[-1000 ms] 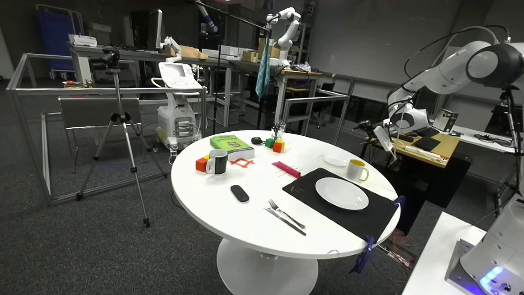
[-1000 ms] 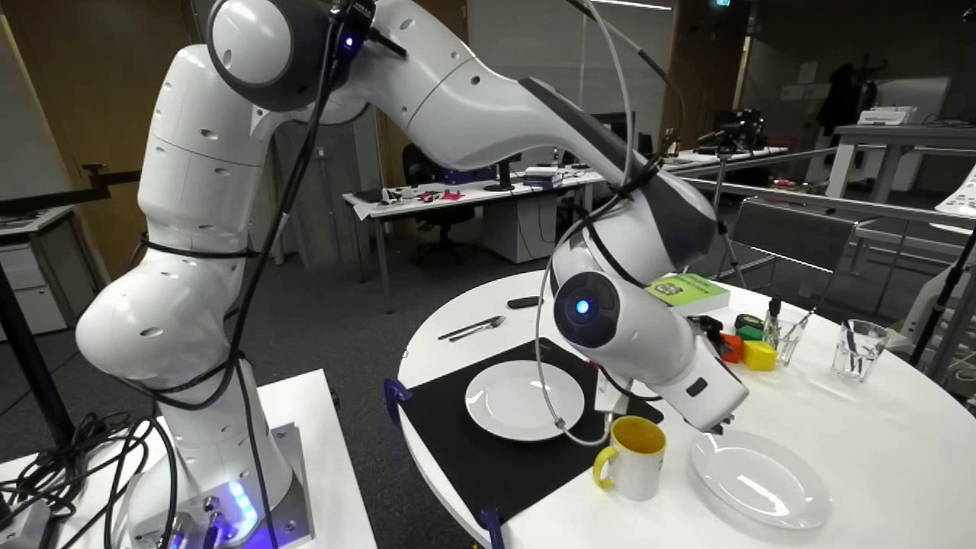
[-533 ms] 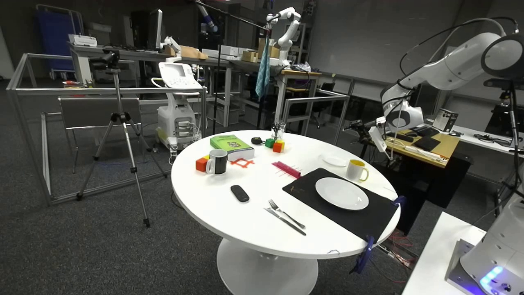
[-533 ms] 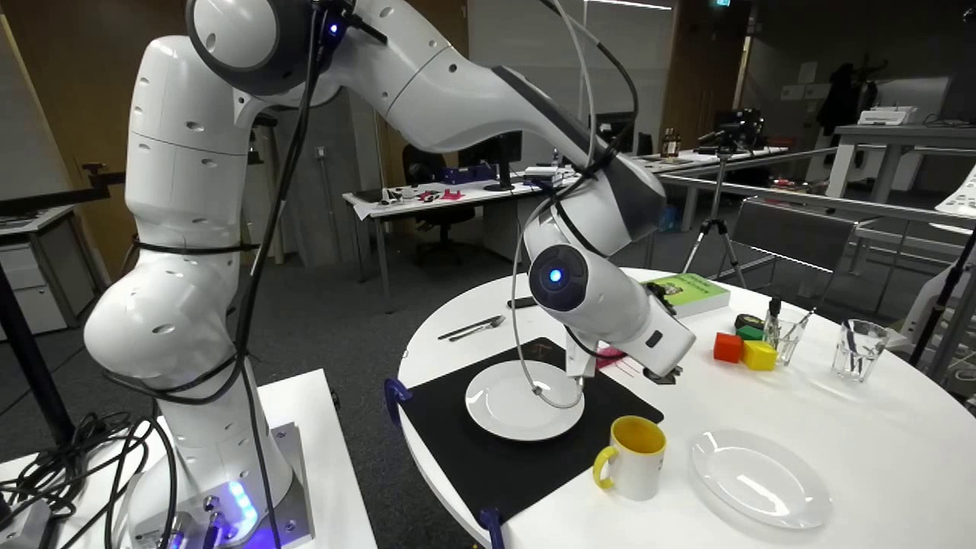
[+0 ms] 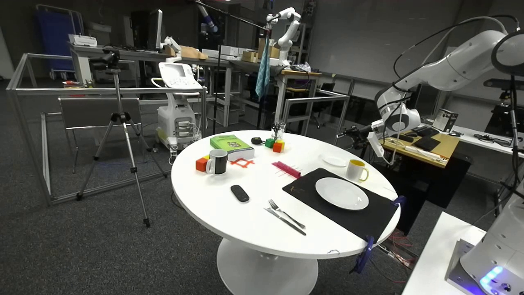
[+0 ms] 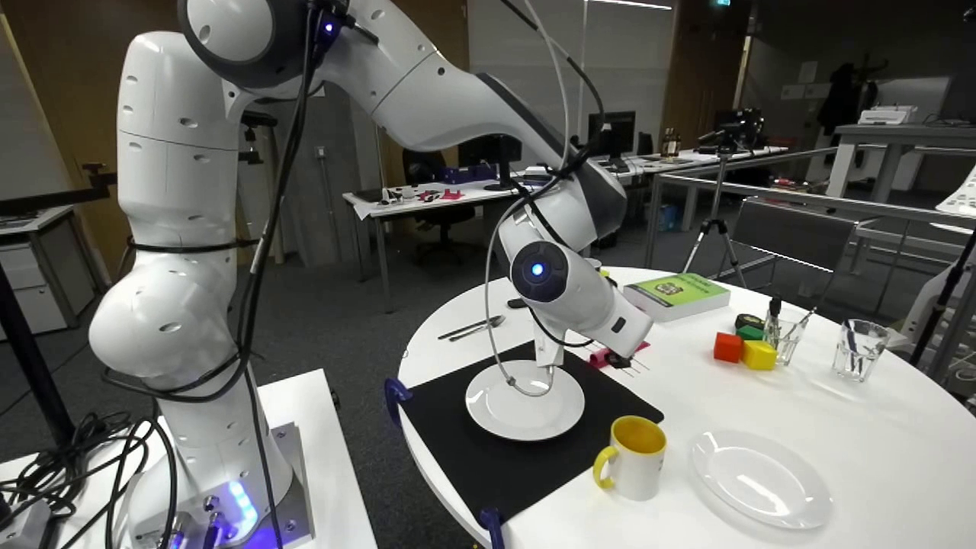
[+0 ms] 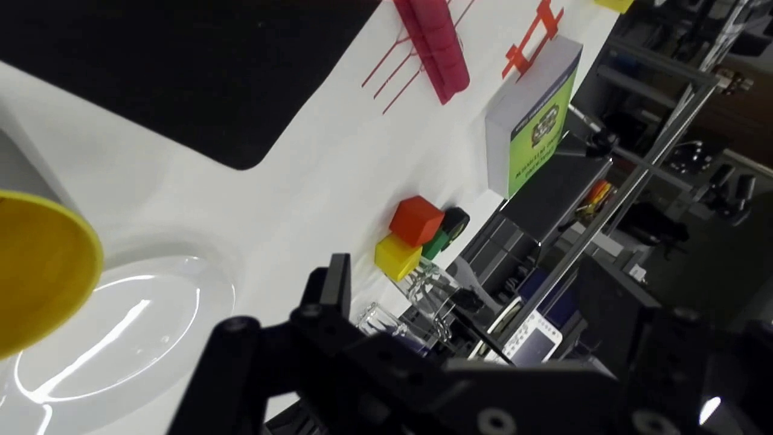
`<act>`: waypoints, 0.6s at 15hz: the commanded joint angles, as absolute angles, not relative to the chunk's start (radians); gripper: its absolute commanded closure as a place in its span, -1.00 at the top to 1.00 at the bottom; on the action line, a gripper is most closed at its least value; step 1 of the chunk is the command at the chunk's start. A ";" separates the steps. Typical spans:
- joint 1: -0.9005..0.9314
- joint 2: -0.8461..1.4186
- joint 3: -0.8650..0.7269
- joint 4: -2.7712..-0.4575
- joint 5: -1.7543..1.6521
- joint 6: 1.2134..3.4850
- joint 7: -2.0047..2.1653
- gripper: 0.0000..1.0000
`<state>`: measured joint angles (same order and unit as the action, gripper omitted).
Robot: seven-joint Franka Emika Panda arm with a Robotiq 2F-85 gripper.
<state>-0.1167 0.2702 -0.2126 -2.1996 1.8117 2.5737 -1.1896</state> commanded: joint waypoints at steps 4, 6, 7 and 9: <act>-0.111 0.186 -0.187 -2.333 1.572 2.551 -1.169 1.00; -0.110 0.180 -0.178 -2.358 1.493 2.557 -1.149 1.00; -0.109 0.180 -0.173 -2.368 1.456 2.561 -1.138 1.00; -0.104 0.182 -0.164 -2.383 1.370 2.575 -1.094 1.00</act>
